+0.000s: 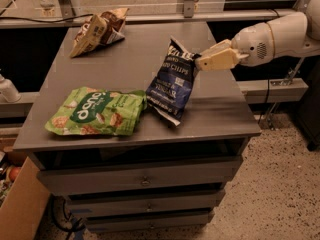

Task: Move blue chip bag near green rice chip bag

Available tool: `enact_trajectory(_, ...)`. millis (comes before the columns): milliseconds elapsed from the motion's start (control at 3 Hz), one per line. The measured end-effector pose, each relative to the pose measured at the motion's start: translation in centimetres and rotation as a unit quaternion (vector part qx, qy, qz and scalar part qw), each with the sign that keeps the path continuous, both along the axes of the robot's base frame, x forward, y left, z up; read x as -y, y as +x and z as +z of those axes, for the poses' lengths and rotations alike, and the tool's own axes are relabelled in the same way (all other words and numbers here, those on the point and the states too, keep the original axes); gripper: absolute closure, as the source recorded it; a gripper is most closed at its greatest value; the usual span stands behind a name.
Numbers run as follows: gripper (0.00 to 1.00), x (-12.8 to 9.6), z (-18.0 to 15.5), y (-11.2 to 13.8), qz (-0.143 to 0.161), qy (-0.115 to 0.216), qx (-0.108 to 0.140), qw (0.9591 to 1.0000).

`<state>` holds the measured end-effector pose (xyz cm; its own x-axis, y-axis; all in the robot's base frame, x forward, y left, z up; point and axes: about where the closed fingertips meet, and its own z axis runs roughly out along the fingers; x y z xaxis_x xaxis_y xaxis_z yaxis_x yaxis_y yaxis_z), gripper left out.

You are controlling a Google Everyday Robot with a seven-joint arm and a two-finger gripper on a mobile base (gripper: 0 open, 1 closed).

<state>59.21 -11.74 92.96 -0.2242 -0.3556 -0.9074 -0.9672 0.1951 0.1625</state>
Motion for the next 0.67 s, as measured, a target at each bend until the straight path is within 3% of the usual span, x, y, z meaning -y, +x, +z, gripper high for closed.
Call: enact_trajectory(667, 1.00, -1.7, -2.1, -3.7, 0.064, 0.010, -0.039, 0.9972)
